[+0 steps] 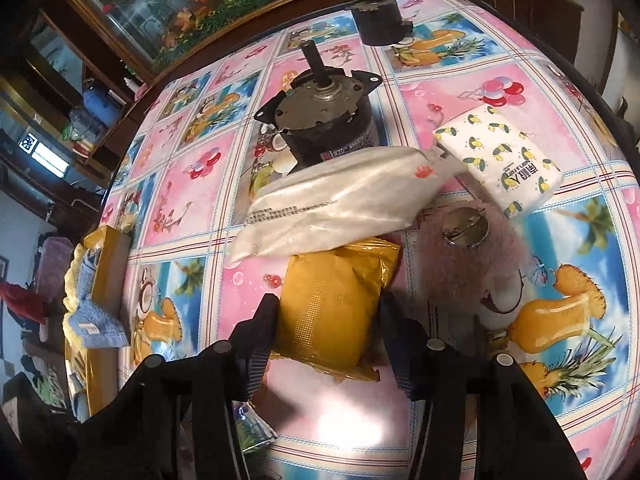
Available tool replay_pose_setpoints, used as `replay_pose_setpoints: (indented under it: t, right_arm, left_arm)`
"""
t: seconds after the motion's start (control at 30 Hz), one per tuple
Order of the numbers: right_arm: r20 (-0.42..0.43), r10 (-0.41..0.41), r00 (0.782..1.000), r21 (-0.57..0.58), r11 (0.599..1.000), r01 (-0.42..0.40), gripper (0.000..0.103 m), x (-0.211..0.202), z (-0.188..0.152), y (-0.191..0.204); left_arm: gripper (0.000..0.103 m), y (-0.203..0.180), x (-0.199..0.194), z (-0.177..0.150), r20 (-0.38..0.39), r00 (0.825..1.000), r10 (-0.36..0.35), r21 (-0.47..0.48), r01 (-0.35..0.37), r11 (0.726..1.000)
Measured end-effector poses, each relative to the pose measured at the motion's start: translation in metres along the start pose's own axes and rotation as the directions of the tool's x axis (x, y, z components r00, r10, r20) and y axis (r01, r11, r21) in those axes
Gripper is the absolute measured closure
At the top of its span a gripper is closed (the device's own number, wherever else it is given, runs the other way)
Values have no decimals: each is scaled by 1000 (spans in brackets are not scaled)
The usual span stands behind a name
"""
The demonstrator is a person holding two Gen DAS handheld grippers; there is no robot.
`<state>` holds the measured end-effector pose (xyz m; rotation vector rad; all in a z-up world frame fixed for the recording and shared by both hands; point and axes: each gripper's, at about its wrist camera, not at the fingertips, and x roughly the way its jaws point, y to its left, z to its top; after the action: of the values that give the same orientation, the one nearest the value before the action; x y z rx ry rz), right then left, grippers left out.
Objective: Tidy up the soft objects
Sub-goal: 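Lift the clear packet with the left tool while the right grasps the yellow packet, then carry the clear and yellow packets into the foam box and open both tools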
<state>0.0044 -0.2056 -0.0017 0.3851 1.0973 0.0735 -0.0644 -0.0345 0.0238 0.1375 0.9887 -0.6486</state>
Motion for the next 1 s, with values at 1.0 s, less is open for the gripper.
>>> replay_pose_setpoints:
  t: [1.0]
  right_arm:
    - [-13, 362, 932, -362, 867, -342, 54, -53, -51, 199]
  left_arm:
    - [49, 229, -161, -92, 75, 881, 468, -514, -368, 775]
